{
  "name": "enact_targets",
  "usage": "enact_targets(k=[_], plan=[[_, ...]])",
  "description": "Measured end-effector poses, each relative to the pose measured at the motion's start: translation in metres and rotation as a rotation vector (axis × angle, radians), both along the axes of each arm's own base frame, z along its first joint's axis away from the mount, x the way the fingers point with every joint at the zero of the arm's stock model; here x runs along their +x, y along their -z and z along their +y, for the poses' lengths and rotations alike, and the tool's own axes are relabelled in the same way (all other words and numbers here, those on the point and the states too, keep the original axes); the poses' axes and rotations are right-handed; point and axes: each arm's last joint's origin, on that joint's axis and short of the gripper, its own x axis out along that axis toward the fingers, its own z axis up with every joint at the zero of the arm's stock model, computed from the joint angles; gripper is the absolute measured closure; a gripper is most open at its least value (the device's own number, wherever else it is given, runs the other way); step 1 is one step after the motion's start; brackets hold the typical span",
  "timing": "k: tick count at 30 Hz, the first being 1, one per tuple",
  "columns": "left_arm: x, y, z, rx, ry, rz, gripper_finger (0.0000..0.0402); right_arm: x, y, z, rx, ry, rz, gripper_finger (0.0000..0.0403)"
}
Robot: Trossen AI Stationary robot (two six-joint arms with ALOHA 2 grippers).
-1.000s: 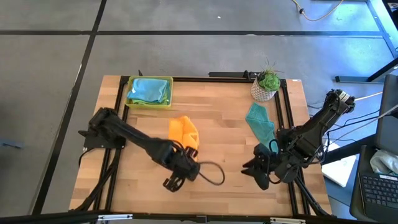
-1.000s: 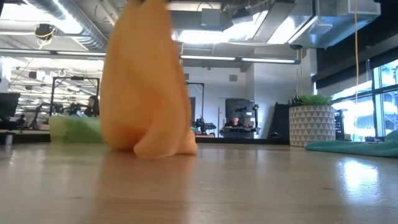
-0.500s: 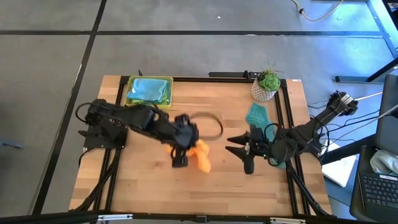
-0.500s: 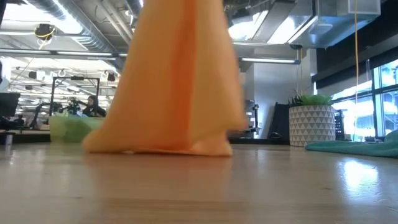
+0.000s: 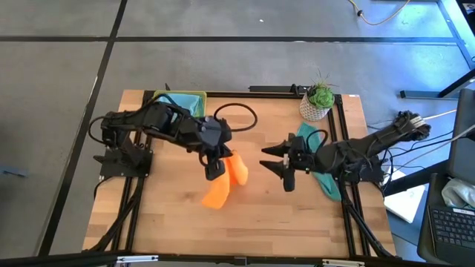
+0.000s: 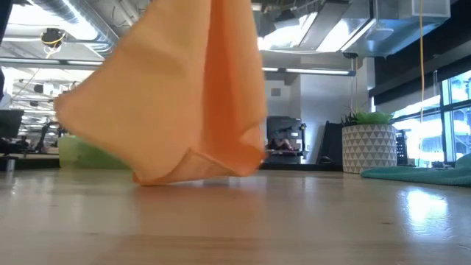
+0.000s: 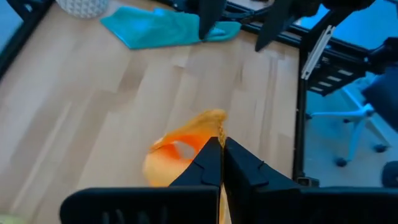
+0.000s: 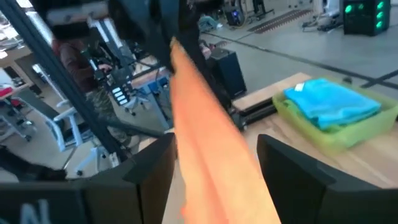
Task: Fold microfiber towels
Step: Fold the orange towel
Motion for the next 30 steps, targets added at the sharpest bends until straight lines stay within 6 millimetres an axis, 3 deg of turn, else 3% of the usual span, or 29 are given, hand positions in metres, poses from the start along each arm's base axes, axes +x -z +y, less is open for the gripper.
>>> enact_targets(k=[5,15,23,30], plan=[[0.001,0.000,0.004,-0.058,-0.012,0.007,0.0401,0.014,-0.013,-0.015,-0.046,-0.011,-0.016,0.0173],[-0.012,-0.011,0.015,-0.111,-0.034,-0.031,0.0401,0.073,-0.025,-0.023,-0.205,-0.116,0.037,0.0173],[-0.032,-0.025,0.011,-0.204,0.129,-0.054,0.0401,0.103,-0.046,-0.037,-0.352,-0.189,0.054,0.0173],[-0.047,-0.036,0.014,-0.212,0.135,-0.098,0.0401,0.125,-0.041,-0.045,-0.332,-0.372,0.026,0.0173]])
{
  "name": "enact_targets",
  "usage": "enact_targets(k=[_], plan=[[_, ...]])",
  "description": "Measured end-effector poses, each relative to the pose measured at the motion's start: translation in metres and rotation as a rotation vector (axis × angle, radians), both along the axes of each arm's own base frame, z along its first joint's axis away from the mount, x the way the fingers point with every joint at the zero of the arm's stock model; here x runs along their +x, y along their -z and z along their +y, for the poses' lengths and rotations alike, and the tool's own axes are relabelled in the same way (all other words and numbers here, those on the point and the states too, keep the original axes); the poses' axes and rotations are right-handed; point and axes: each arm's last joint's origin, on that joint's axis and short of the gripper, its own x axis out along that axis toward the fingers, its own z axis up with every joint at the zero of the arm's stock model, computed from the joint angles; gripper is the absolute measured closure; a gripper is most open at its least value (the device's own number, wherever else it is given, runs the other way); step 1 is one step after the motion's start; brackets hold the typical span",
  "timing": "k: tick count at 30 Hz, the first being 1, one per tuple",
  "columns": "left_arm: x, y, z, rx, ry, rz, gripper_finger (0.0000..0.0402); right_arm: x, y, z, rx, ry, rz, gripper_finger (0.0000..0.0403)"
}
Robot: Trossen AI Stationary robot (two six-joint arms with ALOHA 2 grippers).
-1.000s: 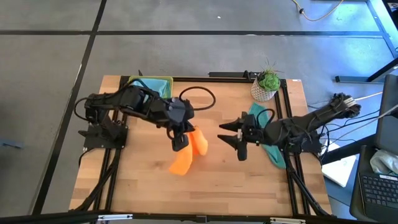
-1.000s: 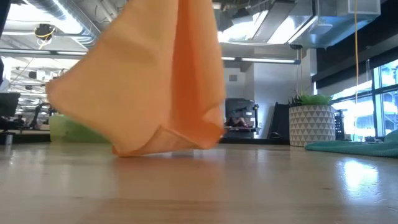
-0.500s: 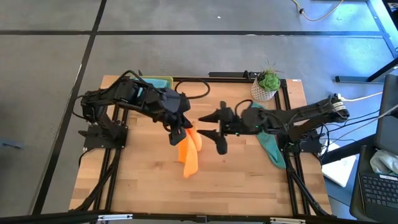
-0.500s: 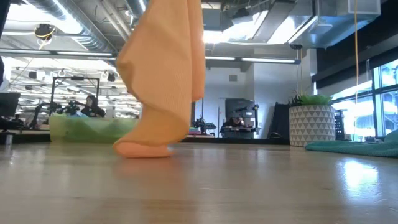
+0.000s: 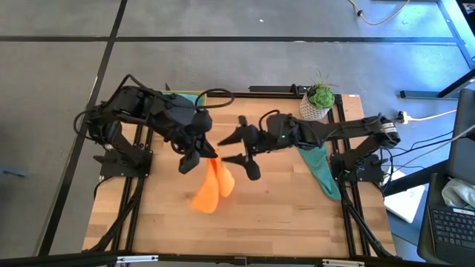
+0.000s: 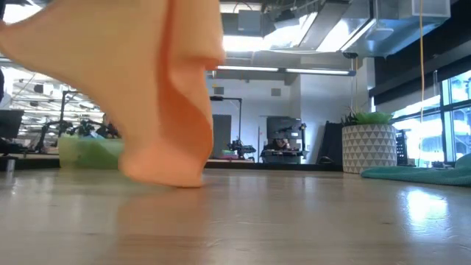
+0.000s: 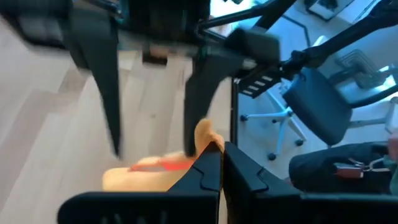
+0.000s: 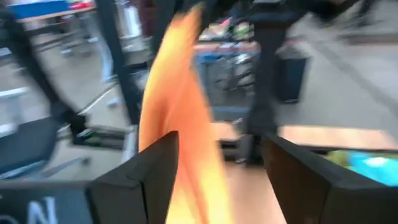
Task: Fold microfiber towels
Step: Fold the orange towel
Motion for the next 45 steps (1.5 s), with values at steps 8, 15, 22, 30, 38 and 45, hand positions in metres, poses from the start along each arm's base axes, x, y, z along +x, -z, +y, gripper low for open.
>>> enact_targets(k=[8,15,22,30,38,45], plan=[[-0.012,-0.003,0.001,-0.024,0.016,0.037,0.0401,0.014,0.008,0.003,0.079,-0.112,0.022,0.0173],[-0.018,-0.002,-0.003,-0.035,0.071,0.064,0.0401,0.016,-0.001,-0.008,0.134,-0.099,-0.065,0.0173],[-0.018,-0.002,0.000,0.030,0.013,0.049,0.0401,0.022,0.001,-0.009,0.216,-0.117,-0.088,0.0173],[-0.024,-0.005,0.002,0.036,-0.005,0.034,0.0401,0.032,0.019,-0.007,0.304,-0.179,0.010,0.0178],[-0.049,-0.018,0.005,0.037,-0.088,-0.021,0.0401,0.032,0.047,-0.006,0.334,-0.292,0.151,0.0226],[-0.069,-0.026,0.006,0.043,-0.155,-0.069,0.0401,0.030,0.068,-0.011,0.328,-0.343,0.211,0.0300]])
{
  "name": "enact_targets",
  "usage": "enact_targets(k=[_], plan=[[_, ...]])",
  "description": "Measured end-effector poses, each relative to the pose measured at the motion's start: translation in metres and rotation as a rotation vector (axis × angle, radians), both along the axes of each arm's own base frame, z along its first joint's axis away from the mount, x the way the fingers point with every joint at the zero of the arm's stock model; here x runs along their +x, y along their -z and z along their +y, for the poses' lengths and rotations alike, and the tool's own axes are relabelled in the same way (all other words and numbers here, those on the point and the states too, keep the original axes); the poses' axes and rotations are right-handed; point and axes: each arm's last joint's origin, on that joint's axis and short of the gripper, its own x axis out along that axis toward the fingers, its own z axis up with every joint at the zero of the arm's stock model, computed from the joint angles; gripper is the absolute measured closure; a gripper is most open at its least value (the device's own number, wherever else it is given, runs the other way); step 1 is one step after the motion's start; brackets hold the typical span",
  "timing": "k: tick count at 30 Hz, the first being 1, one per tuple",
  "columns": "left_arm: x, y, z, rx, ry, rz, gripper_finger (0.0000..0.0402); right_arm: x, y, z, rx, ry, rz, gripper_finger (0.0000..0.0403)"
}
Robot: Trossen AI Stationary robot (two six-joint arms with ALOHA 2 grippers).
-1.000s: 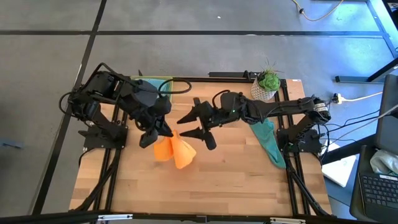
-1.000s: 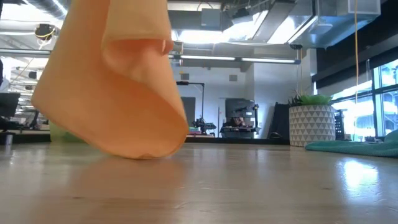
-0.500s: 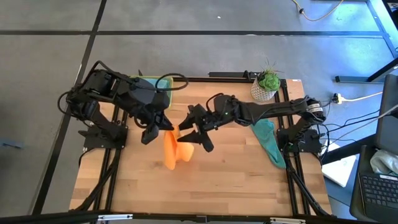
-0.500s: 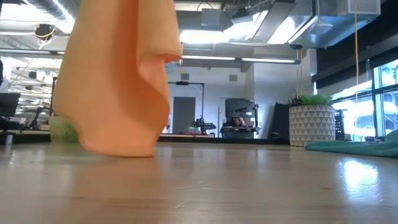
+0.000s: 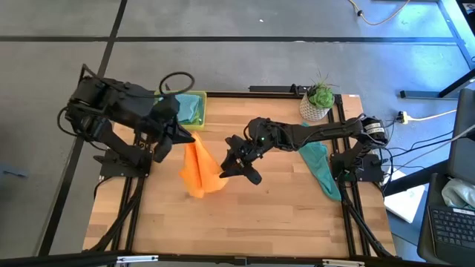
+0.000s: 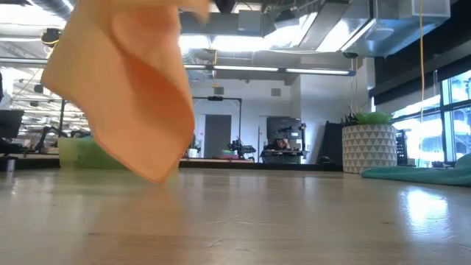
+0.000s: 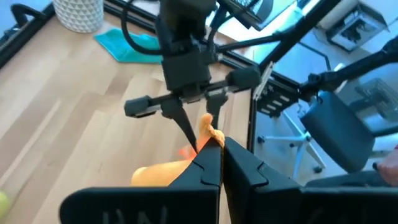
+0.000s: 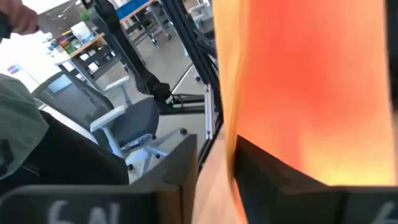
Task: Fold microfiber towels
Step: Fold the orange towel
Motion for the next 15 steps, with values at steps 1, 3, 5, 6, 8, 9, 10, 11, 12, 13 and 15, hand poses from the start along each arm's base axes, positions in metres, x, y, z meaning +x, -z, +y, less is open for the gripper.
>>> enact_targets(k=[1,3,5,6,8,9,10,11,12,13,15], plan=[[-0.001,-0.001,0.000,0.000,-0.006,-0.004,0.0401,0.000,0.003,0.000,-0.001,0.000,0.008,0.0312],[-0.003,-0.001,0.000,0.002,-0.009,-0.009,0.0401,-0.001,0.007,-0.001,-0.002,0.003,0.024,0.0334],[-0.003,-0.001,0.000,0.005,-0.010,-0.010,0.0401,-0.001,0.010,-0.001,-0.004,0.002,0.012,0.0352],[-0.003,-0.002,0.000,0.011,-0.016,-0.014,0.0401,0.001,0.013,-0.001,-0.004,0.003,0.004,0.0359],[-0.003,-0.002,0.001,0.042,-0.034,-0.026,0.0401,0.004,0.027,-0.001,-0.004,0.019,0.020,0.0371],[-0.003,-0.002,0.001,0.055,-0.040,-0.028,0.0401,0.007,0.036,-0.001,-0.003,0.020,0.036,0.0377],[-0.003,-0.002,0.001,0.064,-0.044,-0.030,0.0401,0.008,0.044,-0.001,0.002,0.023,0.064,0.0382],[-0.004,-0.002,0.002,0.069,-0.046,-0.029,0.0401,0.009,0.053,-0.001,0.013,0.027,0.098,0.0386],[-0.004,-0.002,0.002,0.070,-0.047,-0.028,0.0401,0.011,0.057,-0.001,0.017,0.029,0.101,0.0389],[-0.004,-0.002,0.002,0.069,-0.046,-0.029,0.0401,0.011,0.060,-0.002,0.027,0.033,0.114,0.0391],[-0.004,-0.002,0.002,0.067,-0.048,-0.026,0.0401,0.012,0.067,-0.002,0.034,0.037,0.119,0.0392]])
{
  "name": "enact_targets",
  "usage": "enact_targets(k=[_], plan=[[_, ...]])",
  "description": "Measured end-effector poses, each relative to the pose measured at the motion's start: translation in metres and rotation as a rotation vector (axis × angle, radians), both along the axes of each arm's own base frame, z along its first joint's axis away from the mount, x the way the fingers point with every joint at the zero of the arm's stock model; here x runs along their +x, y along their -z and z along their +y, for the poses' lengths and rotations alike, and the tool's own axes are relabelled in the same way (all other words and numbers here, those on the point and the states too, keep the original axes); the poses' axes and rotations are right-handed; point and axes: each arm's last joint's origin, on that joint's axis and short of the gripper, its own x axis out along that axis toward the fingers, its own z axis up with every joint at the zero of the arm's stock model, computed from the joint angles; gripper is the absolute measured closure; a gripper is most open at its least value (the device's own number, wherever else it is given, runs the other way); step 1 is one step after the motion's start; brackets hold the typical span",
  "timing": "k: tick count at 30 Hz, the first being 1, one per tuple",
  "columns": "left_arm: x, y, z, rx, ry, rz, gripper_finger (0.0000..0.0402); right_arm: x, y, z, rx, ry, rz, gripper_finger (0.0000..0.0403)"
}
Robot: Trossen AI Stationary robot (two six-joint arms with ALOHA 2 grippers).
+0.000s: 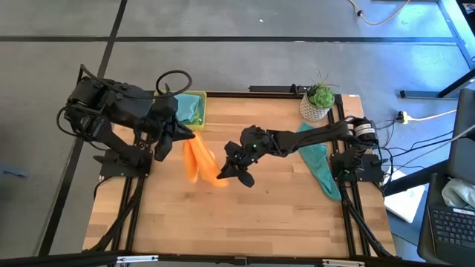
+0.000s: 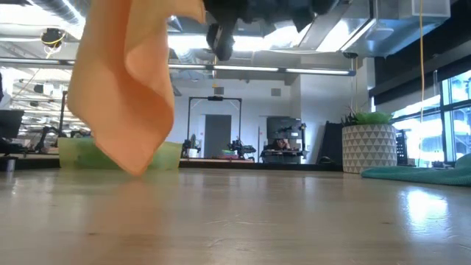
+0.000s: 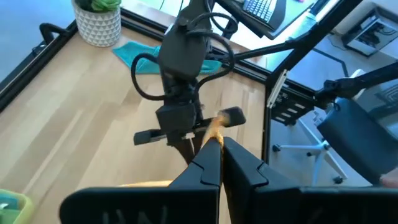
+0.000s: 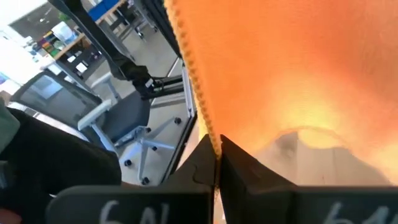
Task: Fold microfiber towels
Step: Fold the orange towel
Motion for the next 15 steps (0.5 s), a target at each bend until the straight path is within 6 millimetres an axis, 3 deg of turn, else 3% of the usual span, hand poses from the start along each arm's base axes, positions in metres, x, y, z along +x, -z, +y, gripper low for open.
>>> enact_targets(k=[8,15], plan=[[-0.0026,-0.0008,0.0006,0.019,0.001,-0.006,0.0401,0.0002,0.0020,-0.0068,0.047,0.030,0.003,0.0383],[-0.0029,-0.0017,0.0008,0.019,-0.002,-0.013,0.0401,0.0001,0.0024,-0.0058,0.046,0.018,-0.001,0.0336]])
